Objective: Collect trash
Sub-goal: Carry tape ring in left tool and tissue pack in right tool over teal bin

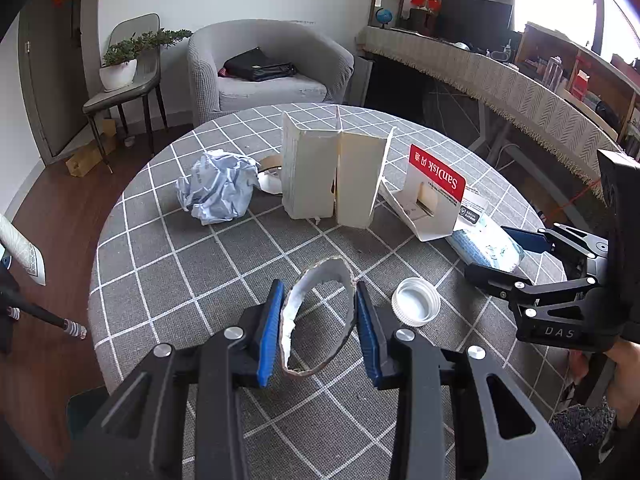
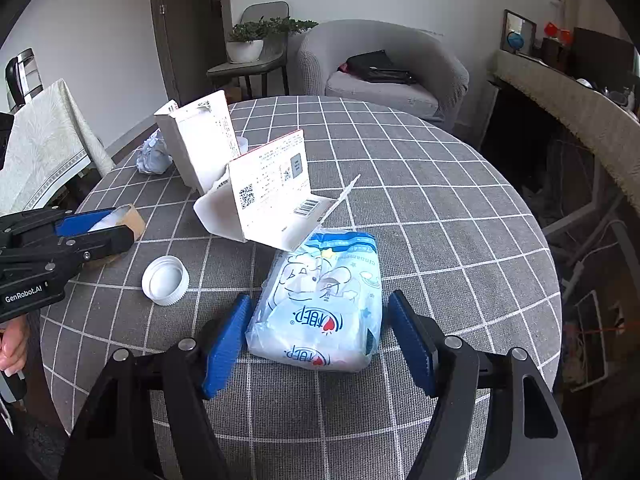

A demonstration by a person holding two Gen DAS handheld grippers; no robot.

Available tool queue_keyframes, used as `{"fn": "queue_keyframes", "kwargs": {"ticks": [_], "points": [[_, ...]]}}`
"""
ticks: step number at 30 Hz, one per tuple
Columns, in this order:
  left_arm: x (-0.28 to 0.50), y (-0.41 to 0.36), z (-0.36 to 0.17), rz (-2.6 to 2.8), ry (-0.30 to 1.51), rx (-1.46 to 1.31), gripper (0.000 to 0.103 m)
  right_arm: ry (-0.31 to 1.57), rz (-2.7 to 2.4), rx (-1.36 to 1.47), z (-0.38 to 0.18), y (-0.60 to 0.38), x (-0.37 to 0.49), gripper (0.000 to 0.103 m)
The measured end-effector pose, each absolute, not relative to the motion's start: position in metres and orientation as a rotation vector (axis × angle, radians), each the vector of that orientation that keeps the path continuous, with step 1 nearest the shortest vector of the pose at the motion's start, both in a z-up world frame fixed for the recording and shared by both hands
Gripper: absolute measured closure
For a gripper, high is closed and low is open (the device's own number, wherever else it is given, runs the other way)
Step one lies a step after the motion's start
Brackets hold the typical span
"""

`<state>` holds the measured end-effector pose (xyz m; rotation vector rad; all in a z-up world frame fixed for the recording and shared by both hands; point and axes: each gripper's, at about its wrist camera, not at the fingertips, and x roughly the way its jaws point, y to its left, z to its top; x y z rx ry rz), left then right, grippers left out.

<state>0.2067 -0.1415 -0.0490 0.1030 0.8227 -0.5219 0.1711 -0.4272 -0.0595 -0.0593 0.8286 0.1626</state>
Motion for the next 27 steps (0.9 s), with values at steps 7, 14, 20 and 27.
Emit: {"fn": "queue_keyframes", "kwargs": {"ticks": [7,14,20,27], "points": [[0.198,-0.130,-0.045,-0.517,0.818,0.109,0.065,0.825,0.165,-0.017,-0.057,-0.432,0.174,0.049],[0.196,-0.103,-0.038,-0.491,0.804,0.084,0.065,0.838,0.237,0.073,-0.051,-0.422,0.168,0.050],[0.193,-0.084,-0.034,-0.475,0.796,0.070,0.065,0.842,0.318,0.174,-0.042,-0.411,0.166,0.050],[0.190,-0.065,-0.030,-0.451,0.790,0.064,0.065,0.841,0.375,0.199,-0.035,-0.391,0.165,0.050]]}}
